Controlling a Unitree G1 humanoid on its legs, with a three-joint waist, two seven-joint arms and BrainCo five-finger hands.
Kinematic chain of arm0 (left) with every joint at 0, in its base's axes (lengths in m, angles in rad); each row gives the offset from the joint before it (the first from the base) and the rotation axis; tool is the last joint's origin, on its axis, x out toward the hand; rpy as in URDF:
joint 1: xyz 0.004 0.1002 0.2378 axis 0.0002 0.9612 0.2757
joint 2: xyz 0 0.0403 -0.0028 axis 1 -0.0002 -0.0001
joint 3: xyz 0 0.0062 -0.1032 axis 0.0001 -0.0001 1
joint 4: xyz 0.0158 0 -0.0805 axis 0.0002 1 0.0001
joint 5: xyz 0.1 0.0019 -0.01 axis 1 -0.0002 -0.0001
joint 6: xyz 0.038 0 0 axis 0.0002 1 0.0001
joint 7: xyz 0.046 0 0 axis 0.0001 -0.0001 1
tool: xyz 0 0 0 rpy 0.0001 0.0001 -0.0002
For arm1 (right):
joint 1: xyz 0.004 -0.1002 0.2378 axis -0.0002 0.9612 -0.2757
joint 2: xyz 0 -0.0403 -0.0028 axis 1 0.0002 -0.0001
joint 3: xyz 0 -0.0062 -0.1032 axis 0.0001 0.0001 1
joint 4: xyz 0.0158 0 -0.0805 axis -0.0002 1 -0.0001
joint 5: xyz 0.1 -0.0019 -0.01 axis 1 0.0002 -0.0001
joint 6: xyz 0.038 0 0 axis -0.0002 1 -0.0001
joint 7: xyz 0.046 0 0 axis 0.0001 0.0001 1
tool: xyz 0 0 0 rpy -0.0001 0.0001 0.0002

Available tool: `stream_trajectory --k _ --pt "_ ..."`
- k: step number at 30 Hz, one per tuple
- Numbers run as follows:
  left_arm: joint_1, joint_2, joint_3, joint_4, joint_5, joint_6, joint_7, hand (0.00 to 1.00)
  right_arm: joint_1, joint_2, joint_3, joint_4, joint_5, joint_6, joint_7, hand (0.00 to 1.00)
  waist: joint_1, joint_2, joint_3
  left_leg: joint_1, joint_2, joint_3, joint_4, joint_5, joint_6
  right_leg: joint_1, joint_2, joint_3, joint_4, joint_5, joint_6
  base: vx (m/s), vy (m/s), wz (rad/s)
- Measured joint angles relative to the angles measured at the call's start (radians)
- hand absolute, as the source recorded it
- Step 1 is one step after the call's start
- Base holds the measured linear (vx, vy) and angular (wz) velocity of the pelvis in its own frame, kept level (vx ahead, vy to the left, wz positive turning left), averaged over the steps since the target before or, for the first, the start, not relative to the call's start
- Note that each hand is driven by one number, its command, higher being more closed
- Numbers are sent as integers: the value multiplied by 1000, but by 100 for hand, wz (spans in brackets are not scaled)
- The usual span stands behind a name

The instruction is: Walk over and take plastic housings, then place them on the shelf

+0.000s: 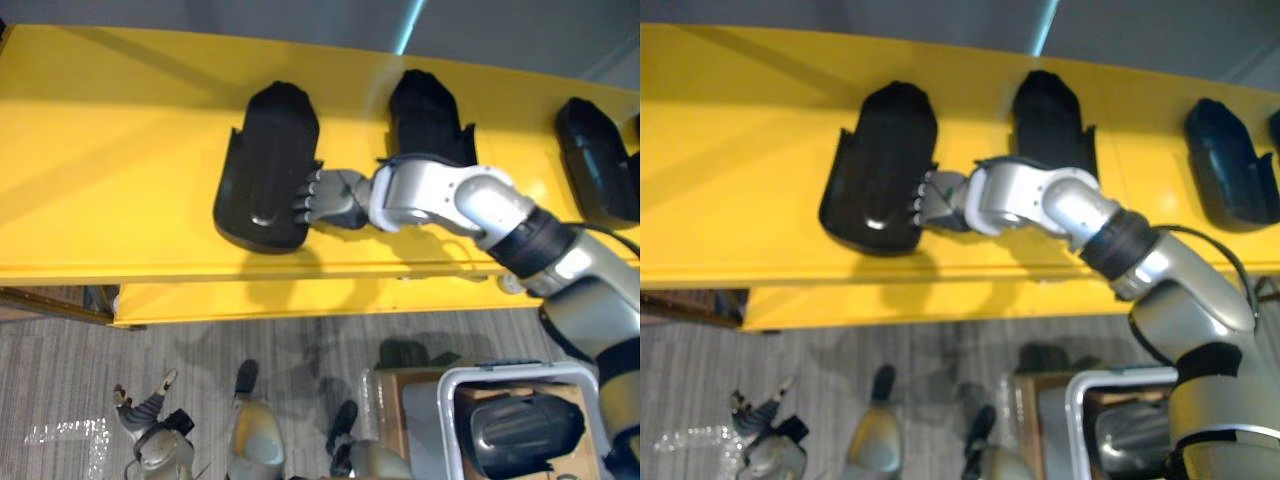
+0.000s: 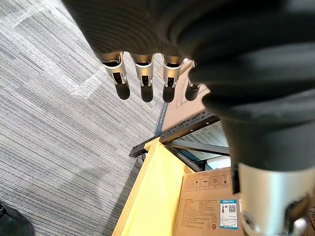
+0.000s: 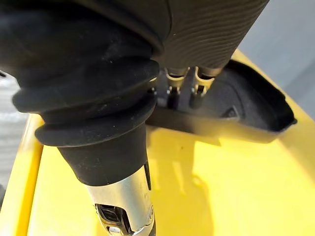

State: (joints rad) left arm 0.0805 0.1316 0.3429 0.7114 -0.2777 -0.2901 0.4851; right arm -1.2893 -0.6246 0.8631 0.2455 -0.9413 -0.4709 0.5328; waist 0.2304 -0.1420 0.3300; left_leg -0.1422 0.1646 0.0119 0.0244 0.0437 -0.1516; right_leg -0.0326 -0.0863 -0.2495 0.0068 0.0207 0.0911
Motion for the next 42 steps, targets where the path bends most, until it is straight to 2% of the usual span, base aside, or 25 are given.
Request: stream_trajectory --k 4,7,10,11,12,14,15,16,17,20,22,23,25,26,28,29,31,32,35,36,38,42 --pt "0 1 0 0 0 0 0 0 0 3 0 31 -38 41 -16 0 1 0 0 -1 0 -1 0 0 0 0 0 0 0 0 0 0 0 0" --pt "0 2 -2 -2 0 1 0 0 0 3 -6 83 -70 107 -91 0 1 0 0 -3 -1 -1 0 0 0 -1 0 -1 0 0 0 0 0 0" --pt "0 2 -2 -2 0 1 0 0 0 3 -11 127 -87 269 -263 0 1 0 0 -3 -1 -1 0 0 0 -1 0 -1 -1 0 0 0 0 0" --pt "0 2 -3 -2 0 1 -1 0 0 3 -27 140 -83 367 -359 0 0 0 0 -3 -1 -1 0 0 0 -2 0 0 -1 0 0 0 0 0" --pt "0 2 -3 -2 -1 1 -1 0 0 3 -42 148 -76 416 -410 0 0 0 0 -3 -1 0 0 0 0 -2 0 0 -1 0 0 0 0 0" --pt "0 2 -12 -2 -25 0 -1 0 3 3 -177 162 50 585 -646 0 -1 3 2 -3 -1 2 1 0 0 -6 -1 1 -1 2 1 0 0 0" --pt "0 0 -15 -3 -34 0 0 0 4 3 -224 156 87 610 -706 0 -1 4 3 -3 -2 3 1 0 1 -8 -2 3 -1 2 1 0 0 -7" --pt "0 -1 -21 -3 -43 0 1 0 12 1 -317 133 157 644 -814 0 -3 6 4 -4 -2 8 2 -1 2 -11 -3 6 -1 3 1 0 0 -11" --pt "1 -1 -36 -3 -65 0 2 0 30 -2 -394 89 226 651 -903 0 -6 8 5 -5 -2 15 5 -3 4 -15 -4 10 0 4 1 0 0 -14" --pt "1 -18 -51 -6 -76 -1 3 0 93 -4 -463 -28 303 620 -1023 0 -29 25 15 -14 -6 22 28 -13 10 -17 -9 17 5 9 2 -4 17 -10" --pt "1 -37 -63 -12 -79 -3 4 0 165 0 -469 -136 386 538 -1061 0 -54 53 32 -25 -11 25 57 -24 16 -19 -16 26 10 12 6 -34 37 -7" --pt "1 -38 -68 -12 -79 -5 4 0 186 3 -469 -165 411 517 -1059 0 -56 61 36 -25 -11 27 57 -25 16 -20 -17 27 11 12 6 -44 24 -5" --pt "2 -38 -75 -15 -79 -20 4 0 260 31 -459 -242 548 441 -1012 0 -58 78 45 -24 -10 27 58 -24 16 -21 -15 28 12 12 6 -39 3 -3" --pt "4 -38 -75 -15 -79 -23 4 0 276 46 -455 -251 601 422 -992 0 -58 80 45 -24 -9 27 58 -24 16 -21 -15 28 12 12 6 0 0 0" --pt "10 -43 -74 -16 -79 -33 0 0 346 96 -435 -306 801 367 -869 0 -58 81 45 -24 -11 26 57 -24 16 -21 -16 27 14 11 5 -2 2 2" --pt "13 -44 -71 -22 -79 -34 -1 0 393 134 -414 -342 920 359 -808 0 -58 81 45 -23 -13 25 56 -24 16 -21 -19 26 17 11 5 5 12 4" --pt "16 -44 -67 -39 -79 -34 -8 0 462 200 -369 -374 1063 359 -701 0 -58 82 46 -21 -18 24 56 -25 17 -21 -25 25 21 9 4 11 22 4" --pt "17 -51 -57 -57 -79 -34 -13 0 504 245 -332 -382 1105 361 -661 0 -58 83 46 -20 -21 24 56 -25 18 -21 -28 24 25 9 3 0 0 0" --pt "17 -70 -42 -79 -79 -34 -17 0 553 356 -259 -380 1097 376 -617 0 -66 86 49 -17 -31 25 57 -27 23 -20 -38 22 33 6 3 -3 20 2" --pt "17 -71 -43 -80 -79 -33 -16 0 552 375 -255 -380 1092 380 -613 100 -67 86 49 -17 -32 24 57 -27 24 -20 -39 21 33 6 3 -16 25 4" --pt "17 -71 -45 -79 -77 -33 -15 0 552 410 -252 -379 1085 383 -594 100 -67 86 49 -17 -34 23 58 -27 25 -18 -40 21 35 5 3 -21 16 4" --pt "22 -71 -51 -56 -76 -33 -5 0 559 424 -237 -352 1099 392 -574 100 -79 85 49 -18 -33 24 58 -26 25 -19 -39 21 35 3 2 0 0 0"
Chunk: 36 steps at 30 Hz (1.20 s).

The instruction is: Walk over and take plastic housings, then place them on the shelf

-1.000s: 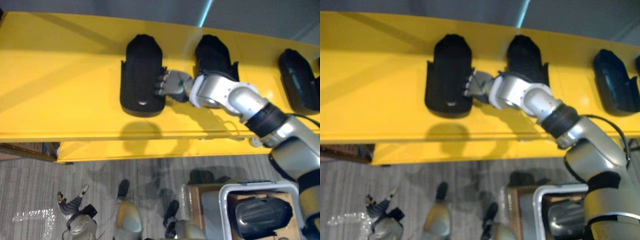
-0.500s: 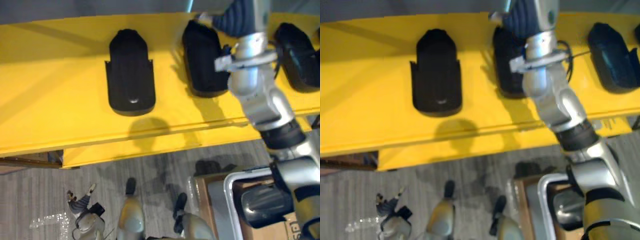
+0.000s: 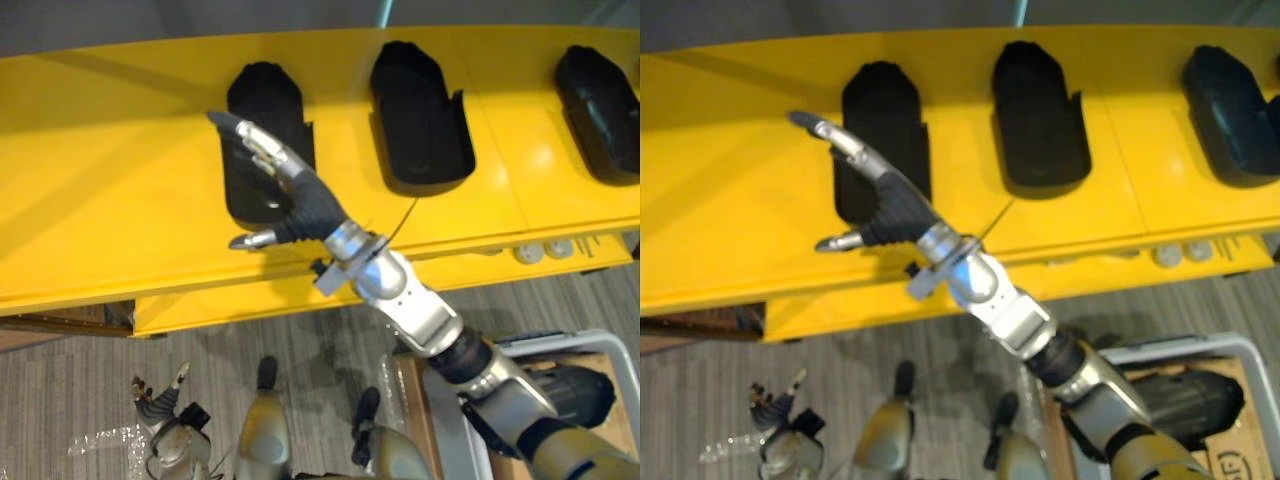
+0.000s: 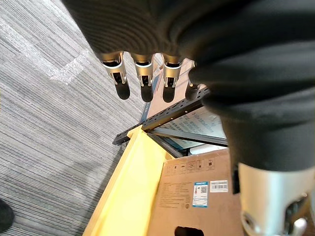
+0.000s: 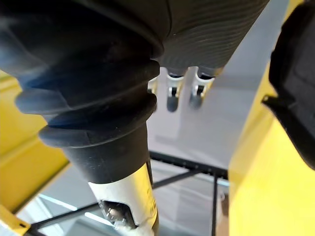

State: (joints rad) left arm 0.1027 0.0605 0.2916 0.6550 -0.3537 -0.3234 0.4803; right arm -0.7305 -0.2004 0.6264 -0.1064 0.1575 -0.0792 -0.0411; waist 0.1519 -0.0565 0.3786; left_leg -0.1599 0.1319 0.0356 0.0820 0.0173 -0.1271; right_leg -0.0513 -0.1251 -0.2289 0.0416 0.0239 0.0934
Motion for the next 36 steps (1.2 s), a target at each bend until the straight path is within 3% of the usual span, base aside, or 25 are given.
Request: stream_trajectory --k 7,14,21,28,36 --pt "4 -1 -39 7 0 0 21 0 77 27 67 36 6 16 4 100 -6 -1 0 0 5 3 0 0 0 -3 4 6 0 0 0 1 -1 -1" --pt "4 0 -42 34 0 0 30 0 77 59 121 102 5 31 72 100 -6 -3 1 -3 5 0 1 0 0 -4 5 4 0 0 0 0 0 0" --pt "5 6 -62 34 1 0 46 0 74 90 146 243 3 56 84 100 -3 -14 9 -19 6 -6 18 0 0 -7 5 -5 3 0 -1 -2 1 4" --pt "5 10 -71 32 1 0 48 0 52 129 141 322 -18 22 83 100 -3 -12 17 -25 7 -10 19 3 0 -16 4 -9 14 -4 -2 -5 0 1" --pt "5 9 -72 18 3 7 48 0 47 157 116 384 -55 -11 21 100 0 -4 22 -32 6 -28 13 19 4 -18 6 -21 22 -5 -1 -27 0 6"
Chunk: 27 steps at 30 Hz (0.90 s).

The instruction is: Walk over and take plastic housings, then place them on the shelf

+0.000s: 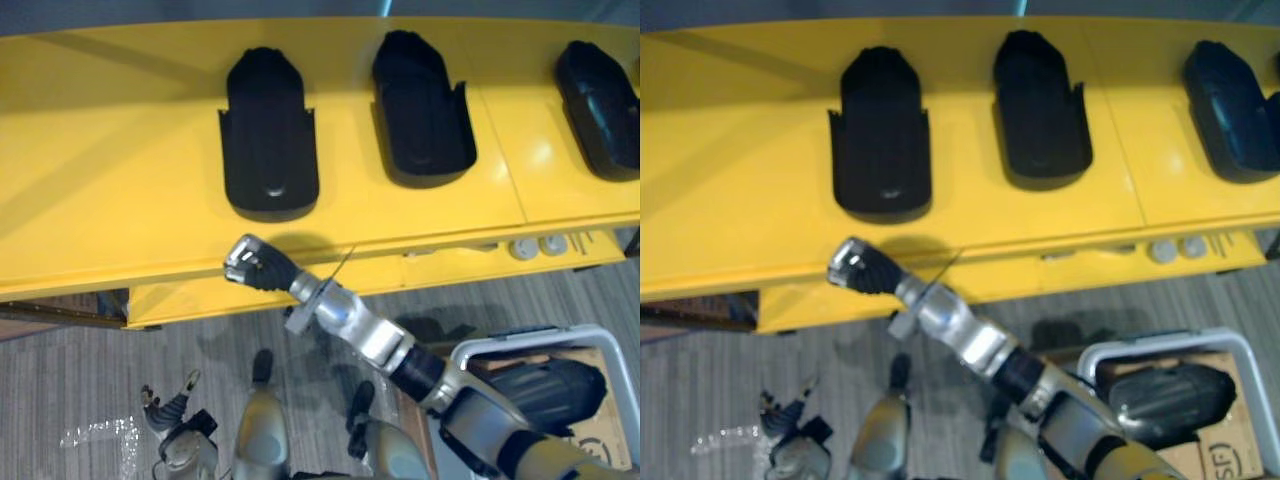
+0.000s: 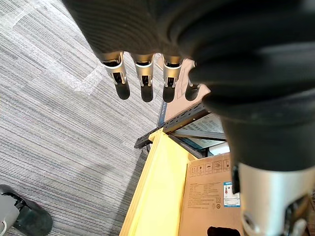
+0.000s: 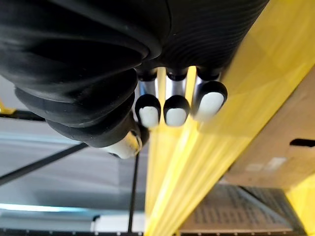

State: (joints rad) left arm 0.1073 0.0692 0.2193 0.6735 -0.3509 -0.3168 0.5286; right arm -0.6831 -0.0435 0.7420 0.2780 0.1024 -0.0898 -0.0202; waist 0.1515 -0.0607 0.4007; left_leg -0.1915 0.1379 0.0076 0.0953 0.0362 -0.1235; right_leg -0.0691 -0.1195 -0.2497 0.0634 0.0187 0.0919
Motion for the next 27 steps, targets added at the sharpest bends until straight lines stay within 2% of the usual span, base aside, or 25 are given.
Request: stream_trajectory --k 3,6,7,10,15,19,25,26,27 --pt "0 0 1 -22 6 7 0 0 -18 6 -64 35 -21 -23 -6 100 2 16 9 2 -1 -2 -20 17 -4 -9 -2 -2 6 -4 -1 -107 7 2" --pt "2 0 2 -30 6 16 -1 0 -114 -11 -220 136 -42 -12 -70 100 4 26 16 3 -1 -4 -66 56 -6 -33 -3 -3 11 0 4 -125 4 4" --pt "7 0 2 -30 6 19 -1 0 -132 -35 -278 137 -45 -12 -97 100 5 25 18 6 -1 -5 -85 71 -6 -36 -3 -6 10 3 4 -55 4 3" --pt "15 0 1 -29 6 28 -1 0 -141 -85 -348 56 -65 -13 -135 100 2 21 25 17 1 -1 -102 80 -10 -35 -1 -6 4 9 -1 -16 1 -4" --pt "12 -1 1 -37 6 27 -2 0 -141 -106 -341 -119 -77 -11 -134 100 -6 21 24 20 14 4 -103 86 -10 -28 15 3 -15 33 -2 62 -24 -8" --pt "12 -2 2 -43 6 26 -6 0 -141 -112 -339 -122 -76 28 -130 100 -5 21 24 36 14 5 -105 78 -11 -9 17 3 -20 33 -2 31 -9 1" --pt "12 -1 4 -42 7 22 -13 0 -134 -120 -309 -120 -57 32 -103 100 -4 21 24 40 15 8 -107 78 -11 -8 17 5 -20 31 -3 -20 2 -1" --pt "12 -1 4 -41 7 19 -14 0 -132 -121 -302 -120 -57 31 -101 0 -4 20 24 42 15 9 -109 78 -11 -8 17 5 -19 31 -3 -35 5 -5" --pt "12 -1 4 -41 7 18 -15 0 -127 -121 -297 -120 -57 28 -101 0 -2 19 24 45 15 12 -113 78 -11 -8 17 6 -19 29 -4 -28 7 -6"
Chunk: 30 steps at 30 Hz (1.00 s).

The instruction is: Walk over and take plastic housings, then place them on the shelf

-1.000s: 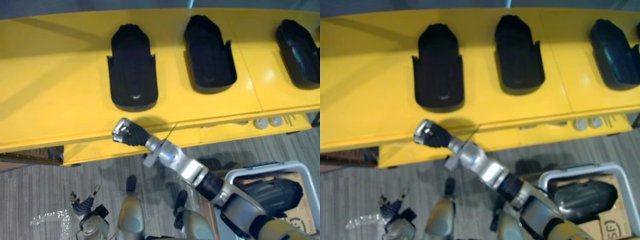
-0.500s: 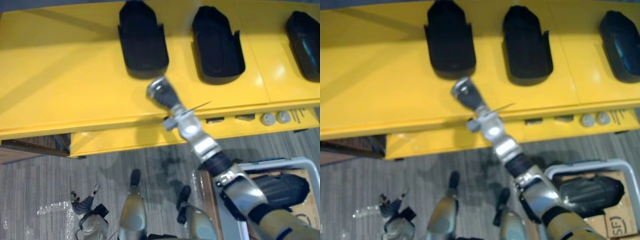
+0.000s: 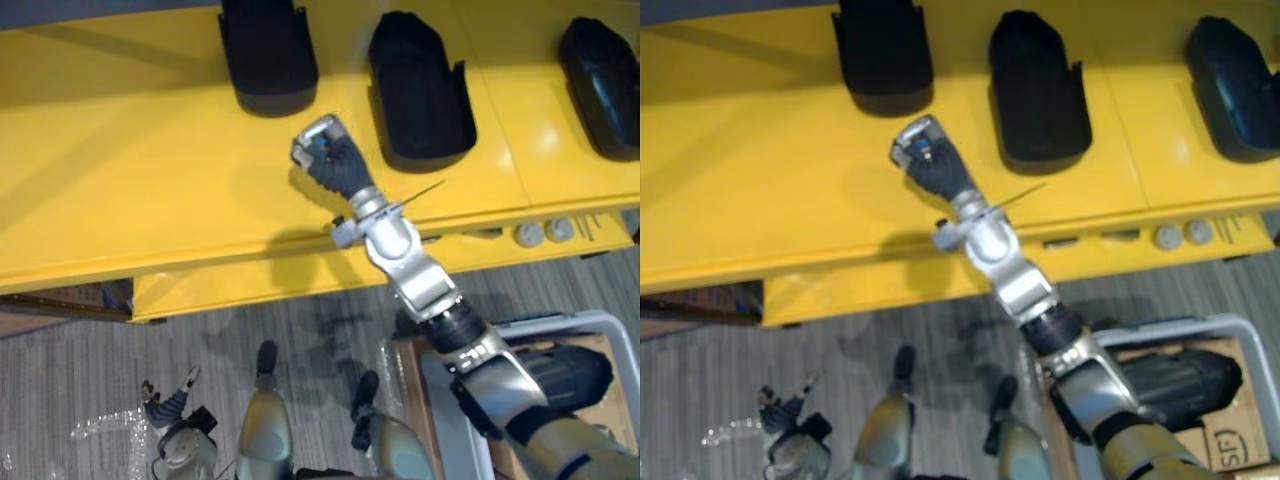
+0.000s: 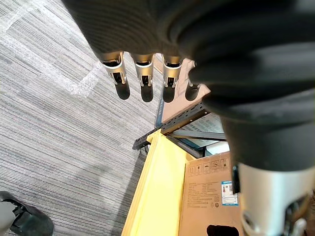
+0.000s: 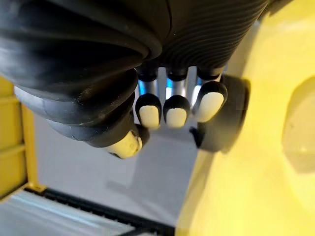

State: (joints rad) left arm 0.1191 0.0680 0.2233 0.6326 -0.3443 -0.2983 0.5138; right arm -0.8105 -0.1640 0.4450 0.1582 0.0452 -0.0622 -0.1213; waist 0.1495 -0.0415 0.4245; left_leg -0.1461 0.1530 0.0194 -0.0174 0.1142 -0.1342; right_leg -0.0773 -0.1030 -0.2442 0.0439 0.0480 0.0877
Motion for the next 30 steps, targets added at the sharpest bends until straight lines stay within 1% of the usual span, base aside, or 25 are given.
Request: stream_trajectory --k 3,5,6,7,8,9,13,15,17,19,21,22,26,29,30 --pt "0 1 0 3 0 -2 0 0 7 2 5 0 -3 0 -13 0 1 -6 -2 5 1 12 -12 4 3 -5 0 4 1 -2 0 -14 5 -5" --pt "0 1 0 8 0 -1 0 0 7 1 2 0 -48 0 -45 0 0 -8 -3 5 1 13 -12 4 2 -5 0 5 1 -1 0 0 0 0" --pt "0 1 -1 8 0 -2 0 0 7 0 -4 0 -104 2 -73 0 0 -10 -3 5 1 13 -12 6 -1 -5 0 5 1 -1 1 0 0 0" --pt "0 1 -1 8 0 -2 0 0 7 -3 -14 0 -200 3 -95 0 0 -13 -2 5 1 13 -12 6 -1 -6 0 5 1 0 2 0 0 0" --pt "0 1 -1 8 0 -2 0 0 5 -5 -21 1 -262 4 -101 0 0 -15 -1 5 1 13 -12 6 -1 -6 0 5 1 0 2 0 0 0" --pt "0 1 -1 8 0 -2 0 0 -15 -29 -34 16 -402 25 -103 0 0 -23 -3 5 1 13 -14 6 -1 -6 1 5 0 1 2 0 0 0" --pt "0 4 -1 7 0 -1 -9 0 -133 -113 -30 111 -565 43 -102 0 0 -47 -1 4 2 14 -14 6 -1 -6 2 6 -3 3 3 0 0 0" --pt "0 4 0 7 0 0 -13 0 -198 -151 -9 170 -618 51 -101 0 2 -54 -2 4 2 13 -14 6 -1 -5 2 6 -4 3 3 0 0 0" --pt "0 6 1 7 1 0 -15 0 -261 -190 44 223 -661 66 -99 0 5 -58 -1 4 2 11 -14 6 -1 -4 3 4 -6 3 3 0 0 0" --pt "0 10 1 6 1 0 -16 0 -304 -216 96 272 -677 70 -98 0 7 -62 0 3 2 7 -14 6 -1 -1 4 2 -8 3 3 2 -8 5" --pt "0 16 3 6 1 0 -17 0 -321 -244 131 300 -690 76 -92 0 15 -66 2 2 3 -5 -14 6 -1 5 6 -3 -13 3 3 4 -14 10" --pt "0 24 3 6 1 0 -18 0 -324 -257 140 311 -699 79 -85 0 25 -70 3 1 4 -8 -14 5 -2 8 9 -5 -17 3 3 5 -18 7" --pt "-3 43 23 6 1 1 -22 0 -369 -270 193 379 -708 89 -30 0 55 -77 2 -4 11 -11 -14 3 -6 7 16 -8 -23 3 2 1 -5 1" --pt "-5 44 39 4 1 2 -28 0 -410 -273 220 414 -708 94 -9 0 57 -78 3 -18 10 -20 -11 4 -6 4 16 -24 -27 4 2 -1 -11 12" --pt "-5 46 40 1 1 4 -28 0 -423 -275 231 427 -708 104 -4 0 59 -81 3 -23 10 -30 -10 4 -7 5 17 -31 -29 4 1 2 -12 16"
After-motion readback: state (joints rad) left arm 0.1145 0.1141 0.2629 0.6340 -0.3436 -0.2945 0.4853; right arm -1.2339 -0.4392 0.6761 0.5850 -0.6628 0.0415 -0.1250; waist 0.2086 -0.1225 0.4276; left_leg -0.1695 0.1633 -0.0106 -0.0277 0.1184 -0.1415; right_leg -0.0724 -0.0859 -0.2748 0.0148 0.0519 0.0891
